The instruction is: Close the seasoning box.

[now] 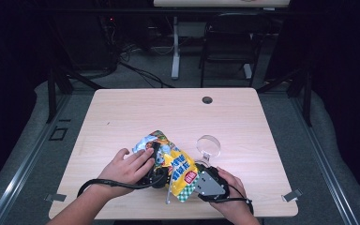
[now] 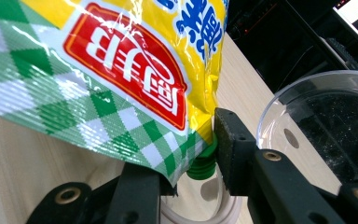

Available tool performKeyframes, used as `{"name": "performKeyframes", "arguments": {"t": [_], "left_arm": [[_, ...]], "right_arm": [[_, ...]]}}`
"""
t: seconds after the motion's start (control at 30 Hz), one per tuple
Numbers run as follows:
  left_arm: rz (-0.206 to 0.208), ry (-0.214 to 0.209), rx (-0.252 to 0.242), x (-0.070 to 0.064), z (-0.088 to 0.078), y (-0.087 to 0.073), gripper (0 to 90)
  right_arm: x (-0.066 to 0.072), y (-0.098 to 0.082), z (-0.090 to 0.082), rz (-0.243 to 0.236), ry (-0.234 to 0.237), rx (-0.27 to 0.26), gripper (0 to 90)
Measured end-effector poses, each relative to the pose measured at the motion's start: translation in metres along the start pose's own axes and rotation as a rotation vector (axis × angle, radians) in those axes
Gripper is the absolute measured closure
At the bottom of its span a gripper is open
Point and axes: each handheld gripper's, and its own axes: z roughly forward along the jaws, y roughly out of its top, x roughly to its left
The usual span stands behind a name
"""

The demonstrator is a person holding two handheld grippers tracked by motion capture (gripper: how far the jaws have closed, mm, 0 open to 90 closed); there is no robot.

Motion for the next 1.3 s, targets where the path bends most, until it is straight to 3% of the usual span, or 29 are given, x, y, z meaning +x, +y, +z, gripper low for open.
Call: {"name": "performKeyframes", "arguments": {"t": [1.0, 1.3], "left_arm": [[0.064, 0.026, 0.018, 0.006, -0.004, 0.003, 55.5], [0.084, 0.036, 0.024, 0.011, -0.005, 0.005, 56.3]], "right_arm": [[-0.001, 0.001, -0.001, 0.008, -0.001, -0.005, 71.3], [-0.004, 0.000, -0.002, 0.039, 0.000, -0.015, 71.3]]}}
